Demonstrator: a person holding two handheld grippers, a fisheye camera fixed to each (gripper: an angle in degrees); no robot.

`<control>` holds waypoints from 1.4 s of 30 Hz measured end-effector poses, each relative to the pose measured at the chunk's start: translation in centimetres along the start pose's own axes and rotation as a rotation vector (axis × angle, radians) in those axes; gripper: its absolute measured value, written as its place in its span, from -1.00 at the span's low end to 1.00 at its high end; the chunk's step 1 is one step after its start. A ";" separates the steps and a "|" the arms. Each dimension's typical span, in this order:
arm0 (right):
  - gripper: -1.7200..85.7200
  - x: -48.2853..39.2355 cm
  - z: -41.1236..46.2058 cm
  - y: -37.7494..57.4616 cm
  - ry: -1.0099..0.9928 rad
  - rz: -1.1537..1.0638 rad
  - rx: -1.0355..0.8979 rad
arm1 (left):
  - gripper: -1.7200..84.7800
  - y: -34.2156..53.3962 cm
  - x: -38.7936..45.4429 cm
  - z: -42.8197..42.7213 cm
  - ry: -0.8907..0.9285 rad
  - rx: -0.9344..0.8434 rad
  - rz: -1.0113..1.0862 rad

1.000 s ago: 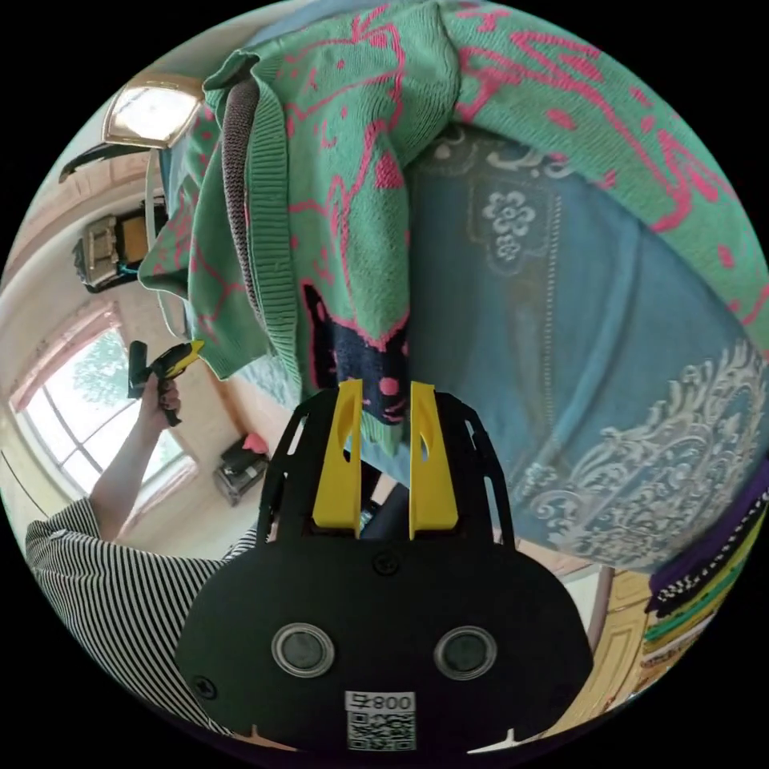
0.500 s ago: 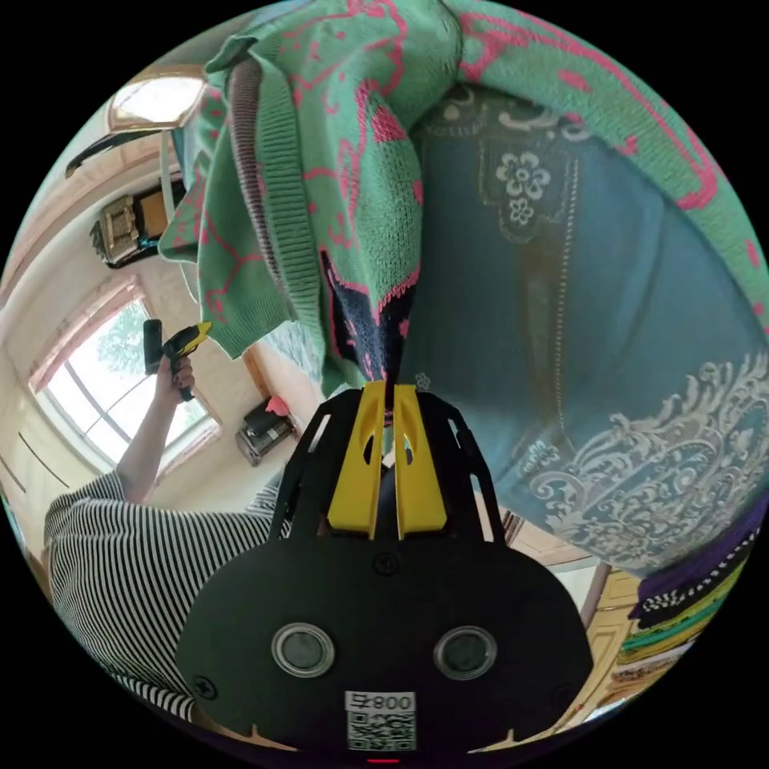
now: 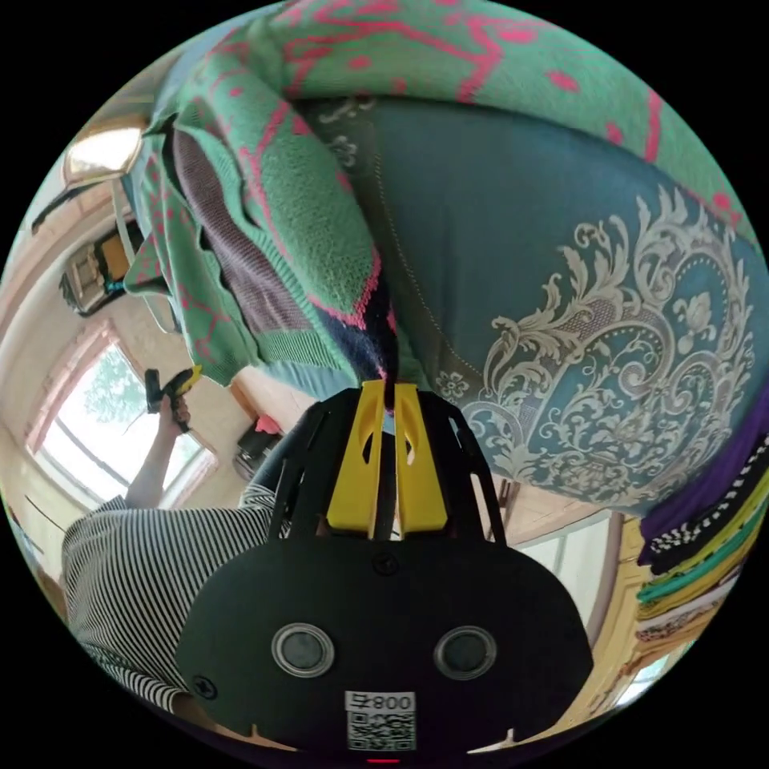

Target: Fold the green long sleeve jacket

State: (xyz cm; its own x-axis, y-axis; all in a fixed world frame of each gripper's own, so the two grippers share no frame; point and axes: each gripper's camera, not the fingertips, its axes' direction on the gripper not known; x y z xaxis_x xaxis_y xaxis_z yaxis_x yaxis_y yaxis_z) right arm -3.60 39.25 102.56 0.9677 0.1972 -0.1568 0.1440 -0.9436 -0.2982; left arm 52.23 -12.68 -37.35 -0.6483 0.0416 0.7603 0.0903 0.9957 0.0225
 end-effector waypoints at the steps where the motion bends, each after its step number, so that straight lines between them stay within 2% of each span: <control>1: -0.91 0.9 -0.2 -0.5 -0.041 0.042 0.010 | -0.87 -0.4 0.6 0.1 -0.016 0.019 -0.007; 7: -0.91 0.6 -6.7 1.1 0.032 0.071 0.146 | -0.84 -1.2 4.5 -2.6 -0.200 0.123 0.023; 12: -0.89 -2.8 -15.0 -0.6 0.106 0.021 0.342 | -0.81 -3.3 8.8 -6.0 -0.150 0.322 0.074; 15: -0.85 -7.1 -20.6 -4.3 0.135 -0.102 0.456 | -0.80 -7.8 13.4 -6.3 -0.121 0.336 0.186; 20: -0.80 -15.4 -28.9 -13.2 0.337 -0.269 0.549 | -0.80 -16.7 21.5 -6.3 -0.147 0.353 0.345; 23: -0.78 -18.7 -32.1 -17.6 0.444 -0.301 0.544 | -0.79 -21.9 26.3 -6.9 -0.205 0.381 0.412; 29: -0.77 -21.8 -34.7 -24.0 0.526 -0.356 0.461 | -0.77 -30.9 33.0 -7.6 -0.293 0.386 0.451; 32: -0.78 -22.5 -35.1 -26.1 0.561 -0.367 0.420 | -0.78 -34.6 35.3 -6.0 -0.368 0.322 0.462; 34: -0.79 -23.1 -35.8 -26.8 0.579 -0.370 0.431 | -0.82 -36.9 36.6 -4.0 -0.482 0.257 0.449; 39: -0.89 -24.6 -39.0 -27.4 0.587 -0.387 0.409 | -0.88 -38.2 39.5 -3.4 -0.538 0.282 0.472; 42: -0.94 -25.3 -43.1 -25.5 0.603 -0.391 0.477 | -0.90 -37.8 41.4 -5.0 -0.524 0.359 0.504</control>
State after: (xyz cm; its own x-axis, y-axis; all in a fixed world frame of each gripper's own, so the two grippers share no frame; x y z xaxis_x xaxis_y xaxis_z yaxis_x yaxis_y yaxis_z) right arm -22.87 46.81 154.73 0.8309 0.1821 0.5258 0.5180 -0.5982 -0.6114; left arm 25.79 -49.05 -3.46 -0.8723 0.4375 0.2184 0.2756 0.8089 -0.5194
